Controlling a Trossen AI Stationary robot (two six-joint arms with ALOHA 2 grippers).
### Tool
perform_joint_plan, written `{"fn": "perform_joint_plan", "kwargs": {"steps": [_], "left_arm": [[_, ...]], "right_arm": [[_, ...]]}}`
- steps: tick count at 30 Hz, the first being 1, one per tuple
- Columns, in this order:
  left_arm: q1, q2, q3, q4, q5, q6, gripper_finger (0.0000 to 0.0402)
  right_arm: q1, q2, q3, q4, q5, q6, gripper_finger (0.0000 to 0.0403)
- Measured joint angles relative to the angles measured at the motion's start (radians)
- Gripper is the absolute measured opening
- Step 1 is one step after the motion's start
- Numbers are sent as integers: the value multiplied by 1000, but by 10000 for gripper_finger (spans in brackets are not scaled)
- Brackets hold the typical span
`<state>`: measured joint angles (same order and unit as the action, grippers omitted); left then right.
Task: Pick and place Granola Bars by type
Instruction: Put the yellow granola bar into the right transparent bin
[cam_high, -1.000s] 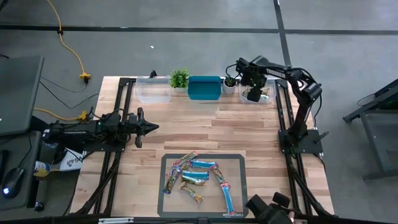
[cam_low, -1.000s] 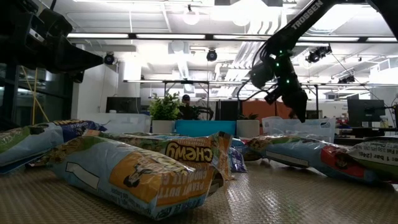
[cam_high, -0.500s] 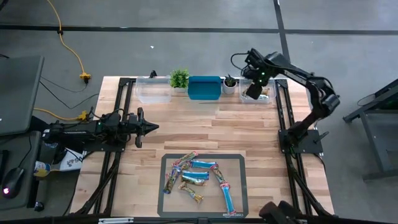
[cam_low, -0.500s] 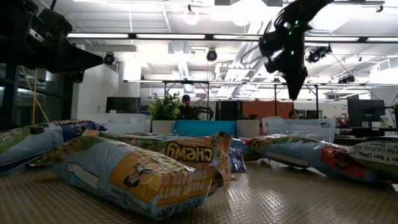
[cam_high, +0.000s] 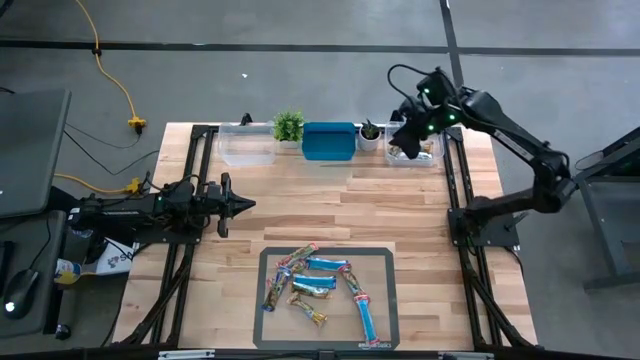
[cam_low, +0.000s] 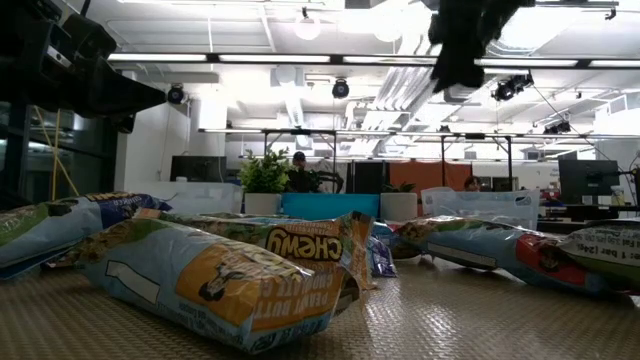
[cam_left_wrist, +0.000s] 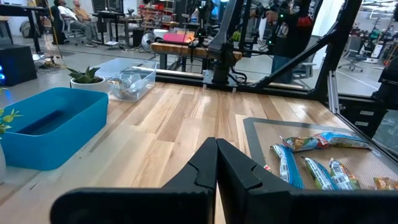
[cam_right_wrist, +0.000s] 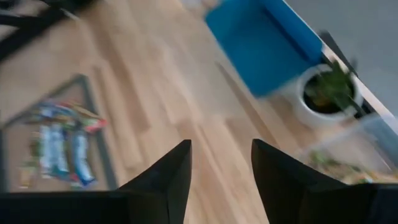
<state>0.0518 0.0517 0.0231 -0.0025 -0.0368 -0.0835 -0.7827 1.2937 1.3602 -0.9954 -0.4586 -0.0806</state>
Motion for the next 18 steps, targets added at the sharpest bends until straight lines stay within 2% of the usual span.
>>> {"fn": "perform_joint_plan", "kwargs": {"steps": [3,8,18], "left_arm": [[0,0,0,0,0,0,1],[0,0,0,0,0,0,1],[0,0,0,0,0,0,1]], "right_arm": [[45,-45,0,29,-50,43,146],[159,-101,0,88,-76,138,145],[498,-122,0,293,-96,304,146]]}}
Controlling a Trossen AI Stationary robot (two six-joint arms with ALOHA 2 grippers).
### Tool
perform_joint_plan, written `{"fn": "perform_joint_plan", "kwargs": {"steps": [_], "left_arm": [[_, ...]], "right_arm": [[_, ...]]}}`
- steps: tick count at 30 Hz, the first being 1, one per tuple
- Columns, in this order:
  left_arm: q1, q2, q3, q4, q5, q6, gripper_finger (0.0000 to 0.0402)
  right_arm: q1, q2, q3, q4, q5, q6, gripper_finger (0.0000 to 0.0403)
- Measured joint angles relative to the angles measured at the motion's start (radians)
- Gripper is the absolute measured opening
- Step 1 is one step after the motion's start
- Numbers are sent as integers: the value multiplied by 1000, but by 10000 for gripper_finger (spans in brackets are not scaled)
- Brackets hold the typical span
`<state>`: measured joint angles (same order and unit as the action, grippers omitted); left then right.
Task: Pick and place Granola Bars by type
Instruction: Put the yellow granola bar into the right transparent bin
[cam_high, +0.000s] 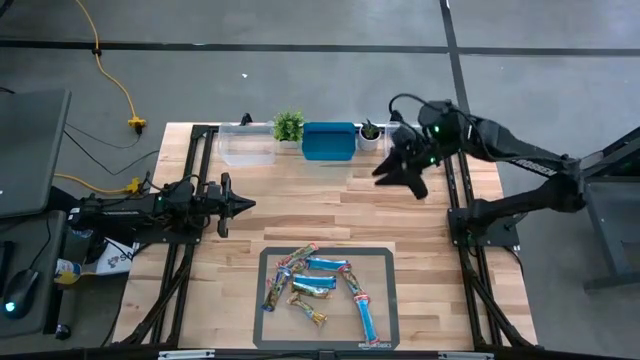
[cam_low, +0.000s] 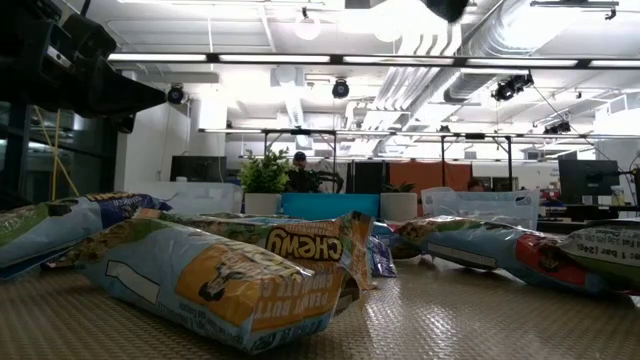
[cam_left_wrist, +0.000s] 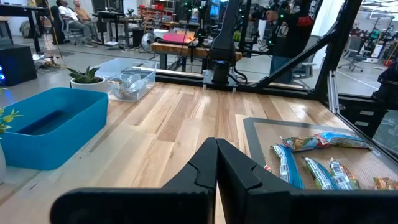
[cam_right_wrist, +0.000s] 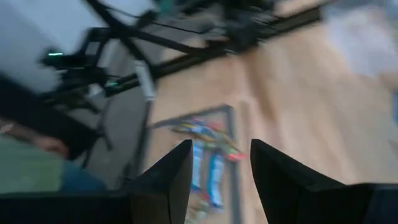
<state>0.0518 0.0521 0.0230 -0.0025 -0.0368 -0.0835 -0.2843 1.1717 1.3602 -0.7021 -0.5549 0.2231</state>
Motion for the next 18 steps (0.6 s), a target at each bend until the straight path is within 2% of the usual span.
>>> {"fn": "perform_joint_plan", "kwargs": {"steps": [8,18], "left_arm": [[0,0,0,0,0,0,1],[0,0,0,0,0,0,1]], "right_arm": [[255,18,0,246,56,130,141],[535,116,0,500,319,188,138]]}}
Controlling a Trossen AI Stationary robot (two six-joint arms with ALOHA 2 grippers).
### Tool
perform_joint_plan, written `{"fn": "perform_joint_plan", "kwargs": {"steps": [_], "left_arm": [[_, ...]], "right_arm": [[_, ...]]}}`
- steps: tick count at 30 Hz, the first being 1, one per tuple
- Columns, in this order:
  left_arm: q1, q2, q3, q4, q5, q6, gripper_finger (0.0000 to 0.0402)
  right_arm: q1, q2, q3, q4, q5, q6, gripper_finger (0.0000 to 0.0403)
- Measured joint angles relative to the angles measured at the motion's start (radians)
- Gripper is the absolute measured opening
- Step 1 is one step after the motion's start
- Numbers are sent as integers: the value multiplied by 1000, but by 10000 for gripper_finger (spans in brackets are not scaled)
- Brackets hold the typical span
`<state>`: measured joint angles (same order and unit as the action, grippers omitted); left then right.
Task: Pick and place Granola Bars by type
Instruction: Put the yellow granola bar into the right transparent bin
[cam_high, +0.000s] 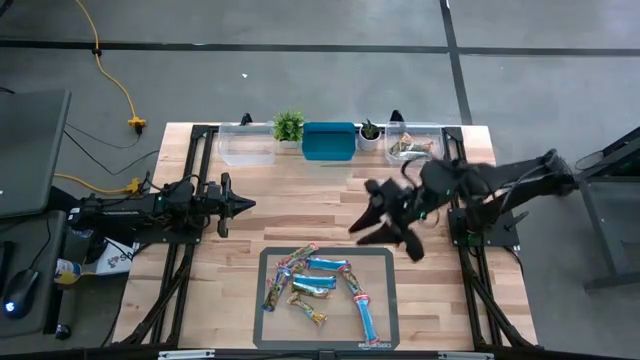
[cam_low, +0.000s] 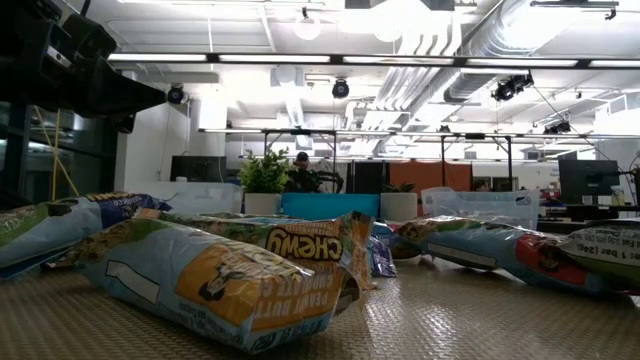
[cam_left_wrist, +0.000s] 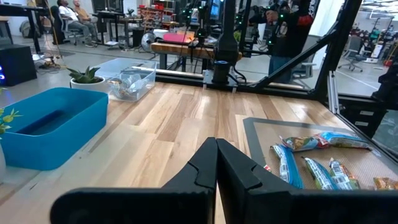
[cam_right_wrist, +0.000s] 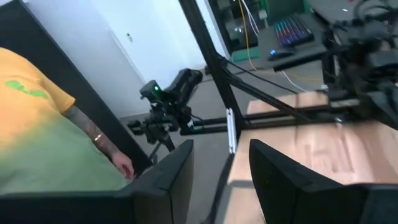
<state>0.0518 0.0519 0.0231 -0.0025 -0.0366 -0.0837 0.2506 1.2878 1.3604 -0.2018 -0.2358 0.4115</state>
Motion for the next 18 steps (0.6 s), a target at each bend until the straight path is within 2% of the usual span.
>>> {"fn": "perform_joint_plan", "kwargs": {"steps": [6,15,18], "left_arm": [[0,0,0,0,0,0,1],[0,0,0,0,0,0,1],[0,0,0,0,0,0,1]], "right_arm": [[116,141,0,224,122,1,138],[222,404,0,601,190,26,138],[252,464,0,663,240,80,138]]}}
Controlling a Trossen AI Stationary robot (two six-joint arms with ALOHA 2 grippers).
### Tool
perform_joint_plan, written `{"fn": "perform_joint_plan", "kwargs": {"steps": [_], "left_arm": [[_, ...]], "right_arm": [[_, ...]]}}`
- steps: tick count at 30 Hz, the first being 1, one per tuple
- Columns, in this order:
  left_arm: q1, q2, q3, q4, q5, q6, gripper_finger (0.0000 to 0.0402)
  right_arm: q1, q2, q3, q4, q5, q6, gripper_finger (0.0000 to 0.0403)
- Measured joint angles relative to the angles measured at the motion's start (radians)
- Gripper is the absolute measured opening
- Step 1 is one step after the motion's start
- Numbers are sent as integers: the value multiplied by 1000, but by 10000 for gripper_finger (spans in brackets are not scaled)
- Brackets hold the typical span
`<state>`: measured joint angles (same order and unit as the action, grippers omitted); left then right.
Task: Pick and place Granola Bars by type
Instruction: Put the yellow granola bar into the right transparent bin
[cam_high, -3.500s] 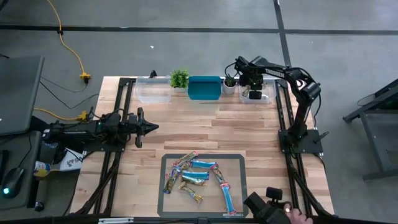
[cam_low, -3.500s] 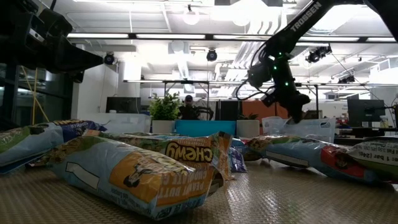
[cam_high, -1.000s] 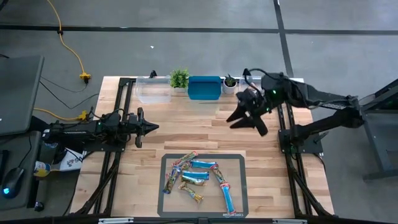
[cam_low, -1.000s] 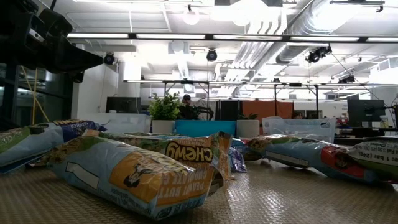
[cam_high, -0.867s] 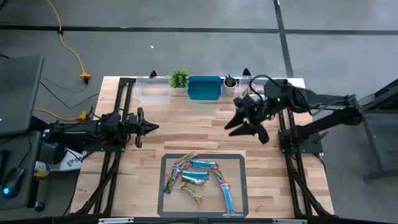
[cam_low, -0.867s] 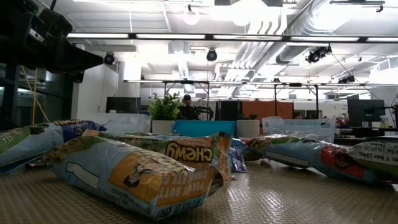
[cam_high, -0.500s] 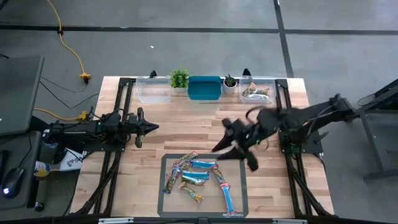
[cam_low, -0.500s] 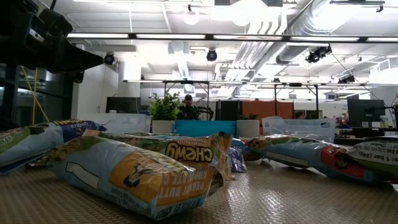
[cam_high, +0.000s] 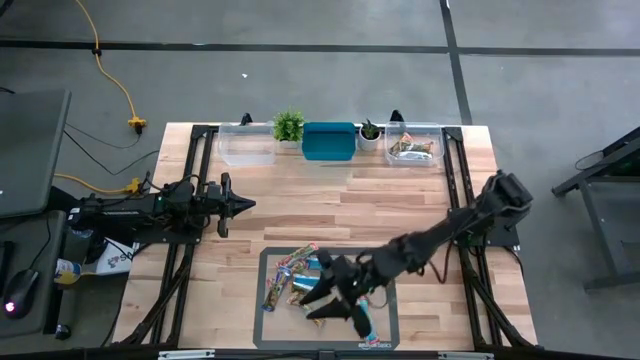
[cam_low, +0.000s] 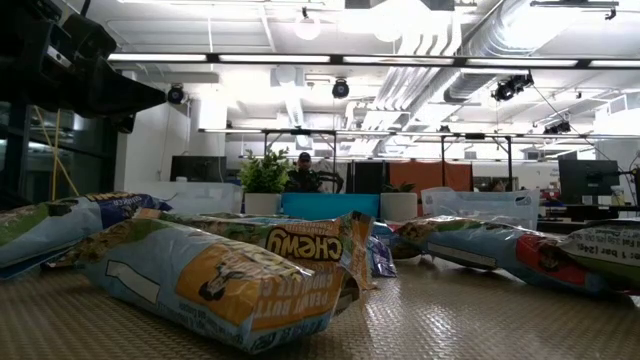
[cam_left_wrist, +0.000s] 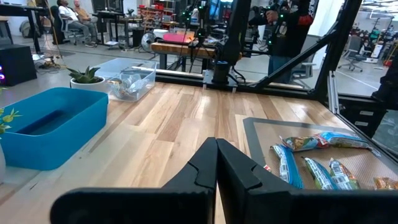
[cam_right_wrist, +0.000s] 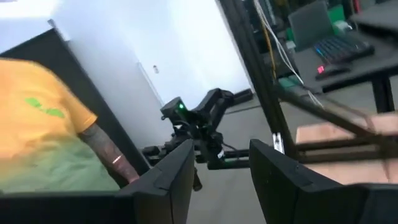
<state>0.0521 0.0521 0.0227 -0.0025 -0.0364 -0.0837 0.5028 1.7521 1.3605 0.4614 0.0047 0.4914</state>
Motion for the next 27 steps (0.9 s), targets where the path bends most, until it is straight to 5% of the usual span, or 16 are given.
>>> {"fn": "perform_joint_plan", "kwargs": {"steps": [18,27], "left_arm": [[0,0,0,0,0,0,1],[0,0,0,0,0,0,1]], "right_arm": [[227,68,14,-91,450,1,138],[242,343,328,-447,486,-26,138]]}}
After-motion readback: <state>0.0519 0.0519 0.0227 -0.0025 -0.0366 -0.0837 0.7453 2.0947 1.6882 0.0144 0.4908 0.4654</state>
